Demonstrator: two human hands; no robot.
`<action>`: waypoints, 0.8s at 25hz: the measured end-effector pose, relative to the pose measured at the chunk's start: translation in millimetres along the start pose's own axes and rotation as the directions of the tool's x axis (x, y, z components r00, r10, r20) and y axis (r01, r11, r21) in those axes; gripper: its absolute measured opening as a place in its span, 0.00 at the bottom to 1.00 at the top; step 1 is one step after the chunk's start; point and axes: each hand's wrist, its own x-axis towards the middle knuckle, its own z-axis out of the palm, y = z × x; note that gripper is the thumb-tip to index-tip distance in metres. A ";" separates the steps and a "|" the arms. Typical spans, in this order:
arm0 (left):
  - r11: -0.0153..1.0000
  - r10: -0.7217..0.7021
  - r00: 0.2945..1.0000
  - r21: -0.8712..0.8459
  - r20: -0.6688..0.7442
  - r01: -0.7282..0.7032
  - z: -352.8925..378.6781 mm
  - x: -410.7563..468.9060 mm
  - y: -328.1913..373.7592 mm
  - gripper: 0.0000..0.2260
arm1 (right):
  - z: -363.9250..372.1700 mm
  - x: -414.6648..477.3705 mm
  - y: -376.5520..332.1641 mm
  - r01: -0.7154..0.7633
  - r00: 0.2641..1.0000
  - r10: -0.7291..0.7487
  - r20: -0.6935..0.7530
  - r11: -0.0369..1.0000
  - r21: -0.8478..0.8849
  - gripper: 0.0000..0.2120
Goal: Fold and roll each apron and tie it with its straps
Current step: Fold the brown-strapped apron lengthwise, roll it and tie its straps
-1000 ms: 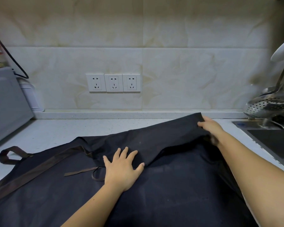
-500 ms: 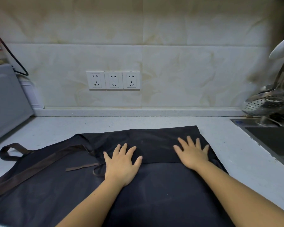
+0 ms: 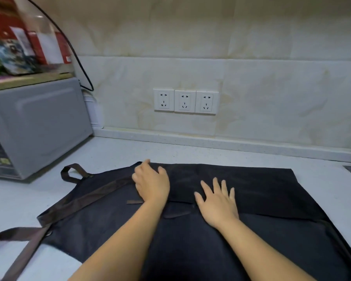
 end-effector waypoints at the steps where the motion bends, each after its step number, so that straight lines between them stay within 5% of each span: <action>1: 0.994 -0.080 0.994 0.083 0.069 0.074 -5.7 25.9 -8.2 0.19 | 1.7 0.4 1.3 -0.004 1.000 0.005 0.016 1.000 -0.014 0.28; 4: 0.948 -0.234 0.893 0.296 0.385 0.120 -13.3 73.7 -14.9 0.22 | 1.8 -0.1 2.2 -0.014 1.000 0.014 -0.001 1.000 -0.021 0.28; 6: 0.946 -0.172 0.882 0.323 0.439 0.024 -7.5 88.4 -8.3 0.20 | 1.9 -0.2 0.1 -0.008 1.000 0.007 -0.009 1.000 -0.011 0.28; 10: 0.982 -0.084 0.988 0.182 0.130 0.060 0.1 87.2 -14.1 0.13 | 2.0 -1.3 -0.4 0.001 0.999 -0.001 -0.037 1.000 0.000 0.26; 13: 0.967 -0.092 0.993 0.246 0.069 0.073 3.6 78.4 -28.2 0.12 | 1.0 -0.8 -1.2 -0.015 0.999 0.015 -0.042 1.000 0.016 0.25; 16: 0.914 0.205 0.978 0.364 -0.037 -0.178 5.4 59.9 -21.1 0.22 | -1.9 -2.7 -2.8 -0.087 0.994 0.089 -0.063 0.995 0.039 0.24; 18: 0.761 0.498 0.866 0.461 0.035 -0.456 12.8 37.8 -18.4 0.19 | -3.5 -4.3 -3.7 -0.153 0.982 0.159 -0.106 0.986 0.059 0.23; 20: 0.650 0.625 0.769 0.458 0.131 -0.606 22.4 13.9 -24.1 0.16 | -7.7 -7.2 -2.8 -0.179 0.971 0.202 -0.128 0.969 0.169 0.20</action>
